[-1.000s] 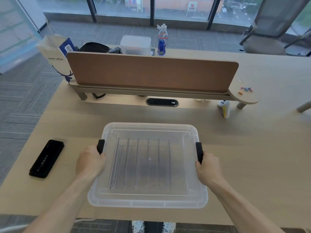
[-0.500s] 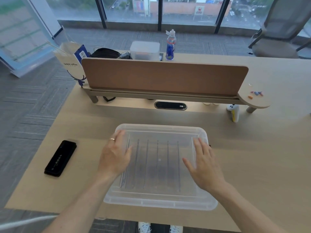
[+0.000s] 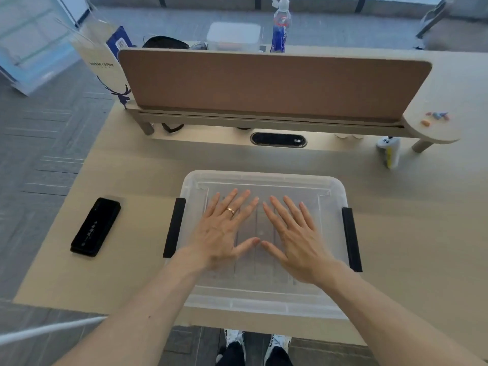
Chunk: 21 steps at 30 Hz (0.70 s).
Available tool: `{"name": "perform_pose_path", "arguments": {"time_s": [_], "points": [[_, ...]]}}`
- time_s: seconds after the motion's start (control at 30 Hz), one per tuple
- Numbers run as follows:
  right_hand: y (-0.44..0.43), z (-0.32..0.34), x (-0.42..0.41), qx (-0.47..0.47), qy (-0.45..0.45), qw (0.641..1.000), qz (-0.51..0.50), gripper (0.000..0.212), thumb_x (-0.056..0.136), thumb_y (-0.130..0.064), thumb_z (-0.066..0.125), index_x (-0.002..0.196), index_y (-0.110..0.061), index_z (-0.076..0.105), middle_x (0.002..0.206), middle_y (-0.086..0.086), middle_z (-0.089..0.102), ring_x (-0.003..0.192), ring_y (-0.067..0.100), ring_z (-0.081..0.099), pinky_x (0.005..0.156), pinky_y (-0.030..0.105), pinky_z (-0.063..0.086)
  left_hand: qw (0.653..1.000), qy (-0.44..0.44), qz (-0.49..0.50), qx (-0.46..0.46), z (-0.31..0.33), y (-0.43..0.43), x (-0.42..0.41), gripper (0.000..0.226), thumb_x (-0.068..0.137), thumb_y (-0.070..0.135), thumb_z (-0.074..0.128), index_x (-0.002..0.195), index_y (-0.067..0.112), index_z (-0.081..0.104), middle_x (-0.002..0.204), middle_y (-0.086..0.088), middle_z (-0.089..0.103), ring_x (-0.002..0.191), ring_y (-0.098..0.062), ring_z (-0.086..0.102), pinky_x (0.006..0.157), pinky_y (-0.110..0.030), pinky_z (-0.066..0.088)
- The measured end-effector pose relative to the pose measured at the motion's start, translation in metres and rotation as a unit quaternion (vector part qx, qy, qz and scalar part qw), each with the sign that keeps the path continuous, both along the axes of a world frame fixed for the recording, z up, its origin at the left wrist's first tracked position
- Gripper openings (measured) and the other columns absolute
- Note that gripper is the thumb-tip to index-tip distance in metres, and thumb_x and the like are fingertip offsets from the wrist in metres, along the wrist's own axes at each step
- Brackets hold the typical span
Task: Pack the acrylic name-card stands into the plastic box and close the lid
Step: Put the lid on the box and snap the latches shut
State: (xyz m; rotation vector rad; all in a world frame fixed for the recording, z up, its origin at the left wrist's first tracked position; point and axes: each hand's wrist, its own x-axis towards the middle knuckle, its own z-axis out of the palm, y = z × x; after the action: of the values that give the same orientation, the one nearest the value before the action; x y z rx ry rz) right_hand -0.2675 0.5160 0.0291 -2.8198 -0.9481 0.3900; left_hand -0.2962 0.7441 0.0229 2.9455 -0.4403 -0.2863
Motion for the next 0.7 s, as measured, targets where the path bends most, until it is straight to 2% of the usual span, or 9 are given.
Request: {"name": "perform_pose_path", "arguments": {"time_s": [0.23,0.5,0.7], "points": [[0.002,-0.007,0.002,0.005,-0.019,1.000,-0.010,0.079,0.098,-0.070,0.015,0.162,-0.025,0.004,0.171,-0.001,0.000,0.157,0.023,-0.005,0.125,0.053,0.010,0.999,-0.037,-0.011,0.007,-0.010,0.001,0.005,0.085,0.097,0.073,0.030,0.166,0.030,0.006,0.175,0.002,-0.002,0.162,-0.020,-0.003,0.128,-0.055,0.008],[0.007,-0.024,0.009,-0.013,-0.034,0.999,-0.008,0.082,0.097,-0.068,0.023,0.162,-0.023,0.004,0.171,0.003,-0.003,0.157,0.027,-0.007,0.125,0.056,0.005,0.999,-0.046,-0.006,0.011,-0.025,0.000,0.014,0.087,0.096,0.071,0.034,0.166,0.030,0.004,0.175,0.002,-0.005,0.162,-0.021,-0.006,0.128,-0.057,0.005],[0.005,-0.016,0.010,-0.015,-0.018,1.000,-0.004,0.082,0.097,-0.070,0.021,0.162,-0.024,0.003,0.171,0.001,-0.003,0.157,0.026,-0.007,0.124,0.057,0.009,1.000,-0.026,-0.010,0.013,-0.017,-0.001,0.014,0.086,0.097,0.071,0.032,0.166,0.031,0.001,0.175,0.003,-0.006,0.162,-0.020,-0.008,0.128,-0.055,0.005]]}}
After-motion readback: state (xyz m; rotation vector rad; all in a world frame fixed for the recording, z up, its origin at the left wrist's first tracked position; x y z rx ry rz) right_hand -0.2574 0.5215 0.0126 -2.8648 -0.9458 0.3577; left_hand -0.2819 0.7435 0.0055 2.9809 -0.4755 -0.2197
